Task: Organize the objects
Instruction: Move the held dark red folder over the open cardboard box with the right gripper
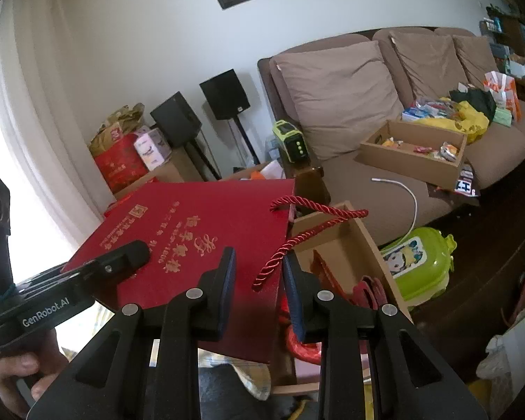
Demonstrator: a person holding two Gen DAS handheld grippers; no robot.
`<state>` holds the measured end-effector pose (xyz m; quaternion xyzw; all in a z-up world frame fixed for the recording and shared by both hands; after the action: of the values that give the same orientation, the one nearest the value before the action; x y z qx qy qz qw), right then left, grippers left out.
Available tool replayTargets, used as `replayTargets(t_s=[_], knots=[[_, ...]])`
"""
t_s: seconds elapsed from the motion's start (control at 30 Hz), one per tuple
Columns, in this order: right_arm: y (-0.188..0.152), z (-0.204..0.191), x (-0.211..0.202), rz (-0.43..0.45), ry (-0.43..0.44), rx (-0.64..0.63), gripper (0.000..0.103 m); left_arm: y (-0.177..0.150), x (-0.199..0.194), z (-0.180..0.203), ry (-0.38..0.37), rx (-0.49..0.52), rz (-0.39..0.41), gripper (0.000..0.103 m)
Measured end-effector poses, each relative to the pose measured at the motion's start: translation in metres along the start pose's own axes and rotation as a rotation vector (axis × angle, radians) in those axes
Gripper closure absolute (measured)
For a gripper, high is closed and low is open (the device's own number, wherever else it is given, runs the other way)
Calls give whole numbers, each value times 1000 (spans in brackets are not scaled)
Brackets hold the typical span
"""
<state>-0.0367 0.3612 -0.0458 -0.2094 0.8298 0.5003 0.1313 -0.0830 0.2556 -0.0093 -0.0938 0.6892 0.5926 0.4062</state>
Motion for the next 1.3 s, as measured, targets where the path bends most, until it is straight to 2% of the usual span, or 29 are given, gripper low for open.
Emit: replayTargets(t_s=[1.3], knots=[[-2, 44, -1, -3, -72, 59, 75, -9, 41, 25, -52, -6, -87, 73]])
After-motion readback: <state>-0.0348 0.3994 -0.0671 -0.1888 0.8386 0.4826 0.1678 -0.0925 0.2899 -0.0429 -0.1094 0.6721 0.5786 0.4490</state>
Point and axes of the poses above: each gripper's, at about its wrist camera, not at the fingertips, and x roughly the way its jaws point, z to its right, y to its top, the point moved 7 cm from there along x, roughly the way its jaws point, and after that the axes turned 10 degrees about y, right-handed, at the moved point
